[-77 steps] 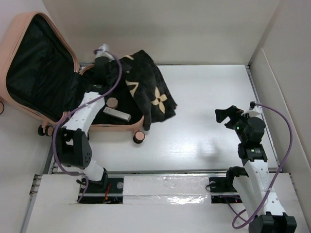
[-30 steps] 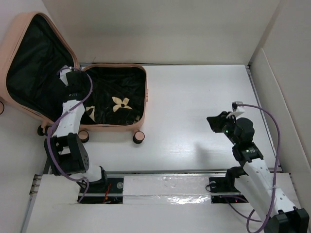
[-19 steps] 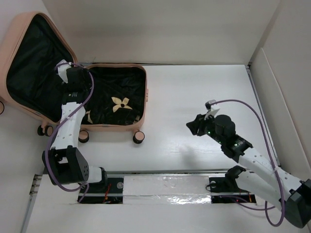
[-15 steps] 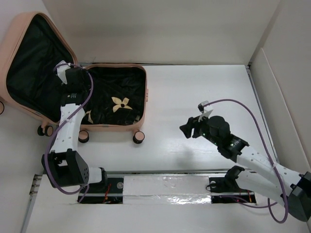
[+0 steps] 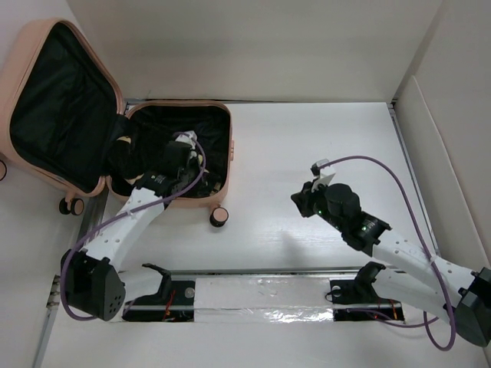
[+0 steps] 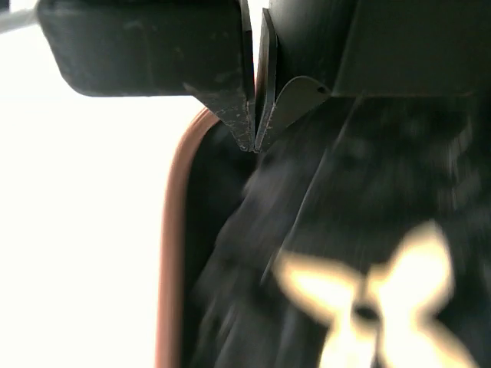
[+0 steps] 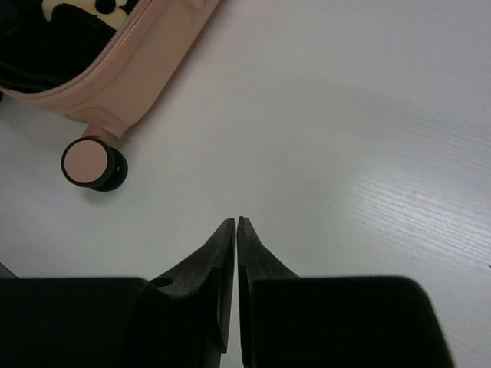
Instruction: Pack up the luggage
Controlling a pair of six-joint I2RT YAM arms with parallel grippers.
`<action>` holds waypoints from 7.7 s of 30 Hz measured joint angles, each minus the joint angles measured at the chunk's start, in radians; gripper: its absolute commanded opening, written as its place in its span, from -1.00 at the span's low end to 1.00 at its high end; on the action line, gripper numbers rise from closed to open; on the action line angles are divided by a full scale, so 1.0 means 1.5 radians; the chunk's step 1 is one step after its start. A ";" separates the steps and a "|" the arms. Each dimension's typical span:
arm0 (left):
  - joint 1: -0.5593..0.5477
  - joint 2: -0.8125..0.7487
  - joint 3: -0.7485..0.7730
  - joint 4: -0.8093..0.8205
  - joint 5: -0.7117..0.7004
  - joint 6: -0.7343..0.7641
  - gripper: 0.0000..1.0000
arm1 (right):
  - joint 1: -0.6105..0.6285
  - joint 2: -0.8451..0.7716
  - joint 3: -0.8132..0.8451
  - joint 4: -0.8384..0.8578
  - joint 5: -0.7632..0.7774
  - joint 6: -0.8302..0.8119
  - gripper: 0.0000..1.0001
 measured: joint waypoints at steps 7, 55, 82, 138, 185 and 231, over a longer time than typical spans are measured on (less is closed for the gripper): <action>-0.024 -0.081 -0.075 -0.066 0.016 -0.020 -1.00 | 0.002 0.031 0.005 0.001 -0.001 0.000 -0.79; 0.512 -0.201 -0.104 0.001 -0.421 -0.115 -0.34 | 0.031 -0.110 0.004 -0.022 0.018 -0.002 -0.94; 0.516 -0.058 0.087 0.016 -0.512 -0.079 0.02 | 0.032 -0.001 0.004 -0.015 -0.032 -0.008 -0.25; 0.184 0.021 0.248 0.111 -0.293 -0.042 -0.40 | 0.032 0.097 0.060 -0.007 0.068 0.053 -1.00; -0.093 0.012 -0.331 0.394 -0.192 -0.304 -0.31 | -0.440 0.623 0.592 -0.124 -0.106 -0.033 0.20; -0.073 -0.073 0.090 0.348 -0.350 -0.160 -0.13 | -0.361 0.022 0.012 -0.079 -0.094 0.072 -1.00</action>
